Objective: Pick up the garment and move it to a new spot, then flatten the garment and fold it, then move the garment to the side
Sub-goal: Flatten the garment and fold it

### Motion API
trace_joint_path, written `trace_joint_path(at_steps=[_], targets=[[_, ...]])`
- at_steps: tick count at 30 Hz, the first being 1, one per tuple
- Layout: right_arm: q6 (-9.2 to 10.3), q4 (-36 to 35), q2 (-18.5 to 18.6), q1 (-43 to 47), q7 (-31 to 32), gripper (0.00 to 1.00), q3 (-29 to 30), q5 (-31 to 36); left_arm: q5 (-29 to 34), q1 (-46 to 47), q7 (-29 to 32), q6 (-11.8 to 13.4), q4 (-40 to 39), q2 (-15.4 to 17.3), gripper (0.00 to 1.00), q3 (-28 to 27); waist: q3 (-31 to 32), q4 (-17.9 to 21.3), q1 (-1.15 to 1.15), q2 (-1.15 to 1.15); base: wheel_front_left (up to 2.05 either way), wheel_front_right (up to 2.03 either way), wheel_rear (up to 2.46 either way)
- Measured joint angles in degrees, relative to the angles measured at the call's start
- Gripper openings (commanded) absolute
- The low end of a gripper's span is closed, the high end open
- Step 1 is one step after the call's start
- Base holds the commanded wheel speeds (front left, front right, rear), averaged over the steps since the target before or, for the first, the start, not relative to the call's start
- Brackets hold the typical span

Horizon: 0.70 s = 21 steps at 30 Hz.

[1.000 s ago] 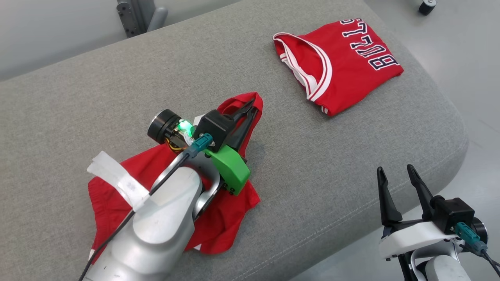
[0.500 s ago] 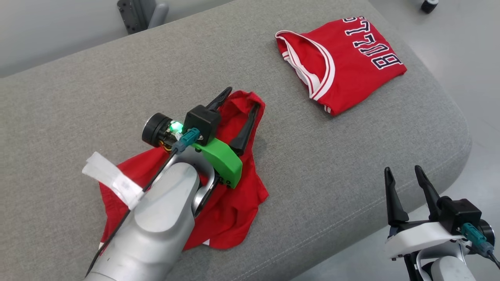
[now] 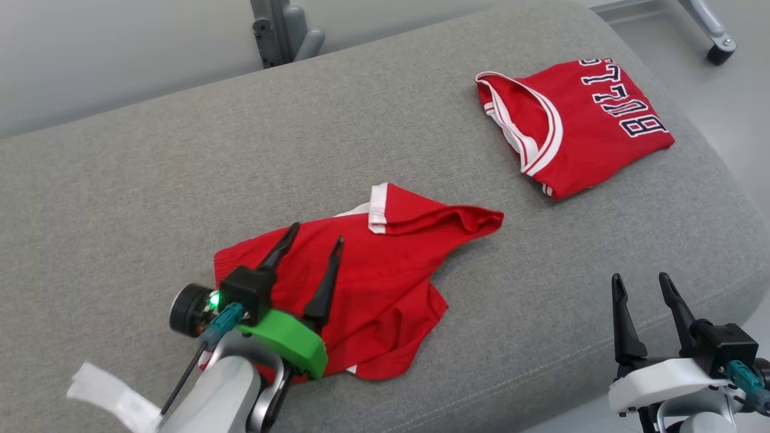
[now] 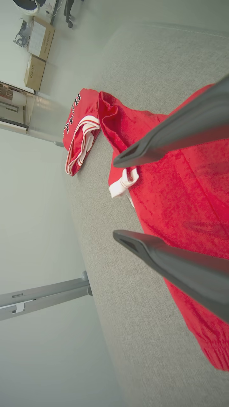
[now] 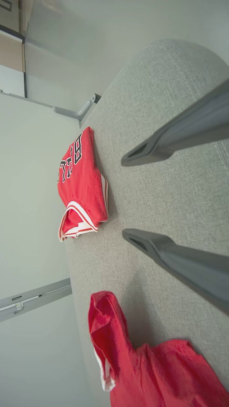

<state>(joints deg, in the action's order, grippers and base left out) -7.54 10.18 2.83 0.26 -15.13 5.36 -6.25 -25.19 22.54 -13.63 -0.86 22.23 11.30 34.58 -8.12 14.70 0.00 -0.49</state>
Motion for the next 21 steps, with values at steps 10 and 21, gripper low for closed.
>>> trace_joint_path(at_steps=[10, 21], targets=[[0.0, -0.4, 0.0, 1.8, 0.0, 1.0, 1.3, 1.4, -3.6, -14.7, -0.6, 6.0, -9.9, 4.0, 1.0, -4.7, 2.6, -5.0, 0.0, 0.0, 0.0, 0.0, 0.0], [0.0, -0.7, 0.0, 1.8, 0.0, 1.0, 0.8, 2.4, -4.9, -17.4, 0.1, 2.9, -9.0, 6.1, 1.0, -3.2, 2.9, -9.4, 0.0, 0.0, 0.0, 0.0, 0.0]])
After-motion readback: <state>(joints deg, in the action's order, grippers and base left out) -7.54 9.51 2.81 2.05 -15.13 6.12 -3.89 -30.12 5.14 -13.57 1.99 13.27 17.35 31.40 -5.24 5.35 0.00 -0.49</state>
